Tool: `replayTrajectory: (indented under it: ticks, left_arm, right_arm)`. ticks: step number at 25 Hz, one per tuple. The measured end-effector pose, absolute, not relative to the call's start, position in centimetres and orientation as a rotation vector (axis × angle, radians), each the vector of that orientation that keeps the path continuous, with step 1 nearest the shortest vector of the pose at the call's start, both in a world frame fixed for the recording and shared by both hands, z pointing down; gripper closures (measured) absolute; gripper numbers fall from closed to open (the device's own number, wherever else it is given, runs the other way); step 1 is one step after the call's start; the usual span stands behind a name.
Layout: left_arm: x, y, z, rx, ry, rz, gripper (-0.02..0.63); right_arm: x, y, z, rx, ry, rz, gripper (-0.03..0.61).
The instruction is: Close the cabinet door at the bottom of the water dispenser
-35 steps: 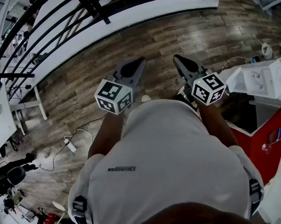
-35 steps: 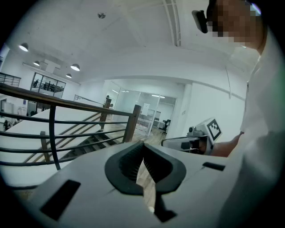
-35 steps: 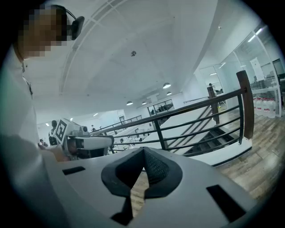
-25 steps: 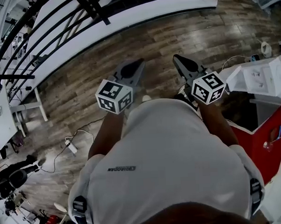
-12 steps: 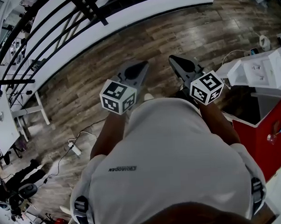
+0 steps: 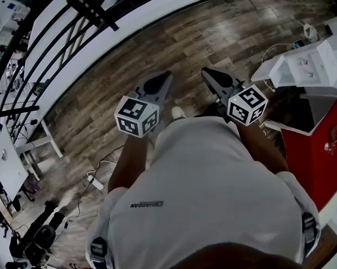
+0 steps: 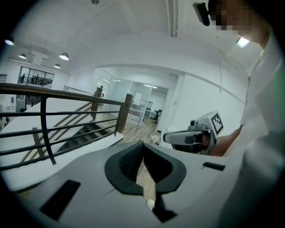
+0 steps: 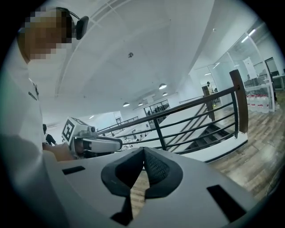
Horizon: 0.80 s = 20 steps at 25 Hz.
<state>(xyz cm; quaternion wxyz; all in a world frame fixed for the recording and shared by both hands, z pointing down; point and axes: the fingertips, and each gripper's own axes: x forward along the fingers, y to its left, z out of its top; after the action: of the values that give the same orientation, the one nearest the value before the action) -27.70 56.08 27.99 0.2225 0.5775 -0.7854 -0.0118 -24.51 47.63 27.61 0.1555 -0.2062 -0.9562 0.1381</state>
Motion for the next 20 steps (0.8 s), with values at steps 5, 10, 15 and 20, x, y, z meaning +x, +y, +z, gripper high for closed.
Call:
replayTrajectory:
  ticks: [5,10,15,20]
  left_arm:
    - [-26.7,55.6,28.2,1.586,-2.168,-0.035,0.621]
    - [-25.9,55.0,28.0,1.575,-2.183,-0.020,0.621]
    - [-24.0,52.6,27.4,1.603,-2.194,-0.028,0.621]
    - [-20.6,49.4,27.9,1.614,-2.161,-0.025,0.621]
  right_arm:
    - [-24.2,47.2,27.2,-0.607,-2.748,0.392,0.571]
    - [-23.0,46.7,26.8,-0.627,-2.752,0.351,0.571]
    - [-20.7,44.5,27.0,-0.602,-2.755,0.342,0.571]
    - [-16.8,42.2,26.9,-0.587,-2.753,0.345,0.571]
